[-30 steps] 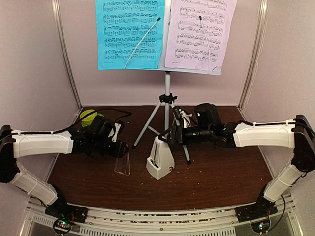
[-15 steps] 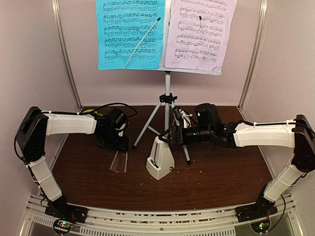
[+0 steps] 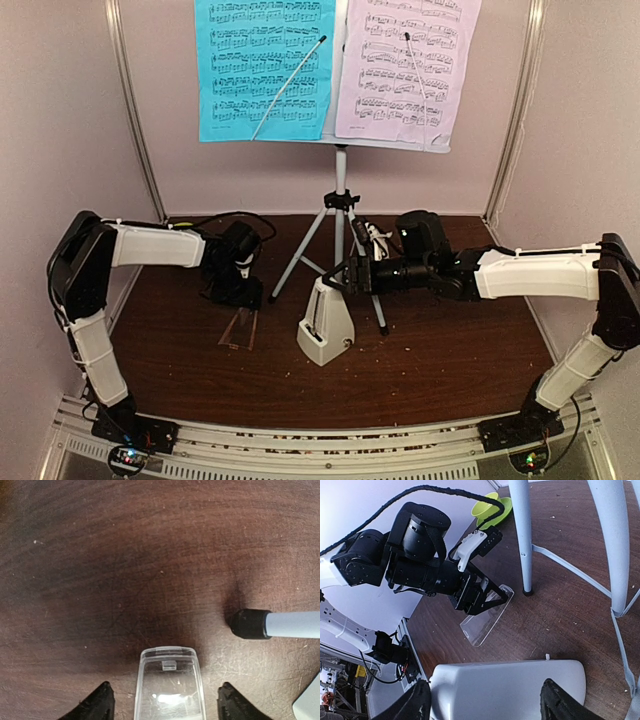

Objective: Set up the instrument practice props

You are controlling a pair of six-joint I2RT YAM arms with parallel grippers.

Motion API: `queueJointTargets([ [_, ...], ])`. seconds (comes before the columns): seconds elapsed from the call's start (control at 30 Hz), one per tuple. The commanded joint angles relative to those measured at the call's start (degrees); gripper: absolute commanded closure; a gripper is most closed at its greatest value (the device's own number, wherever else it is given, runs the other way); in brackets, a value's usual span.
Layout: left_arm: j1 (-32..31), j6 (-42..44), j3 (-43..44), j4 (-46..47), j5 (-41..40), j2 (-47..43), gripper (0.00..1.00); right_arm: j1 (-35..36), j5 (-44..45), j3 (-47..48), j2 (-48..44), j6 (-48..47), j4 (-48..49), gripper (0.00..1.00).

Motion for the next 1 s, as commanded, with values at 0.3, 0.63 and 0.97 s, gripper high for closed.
queueJointTargets([
  [0.3,0.5,9.7,-16.2,20.7,6.7,-23.7,0.23,0.3,0.9,-0.3,0.2,0.6,-8.9,0.18],
  [0.63,-5.7,16.7,-33.9,46.0,12.9,-40.2,0.24,1.0,0.4,3.1,-1.3,2.1,-8.9,0.15],
  [0.97,-12.3,14.4,-35.4,49.9,8.2,-39.0,0.27,2.5,2.4,7.8,-4.4,3.0,-14.7,0.07],
])
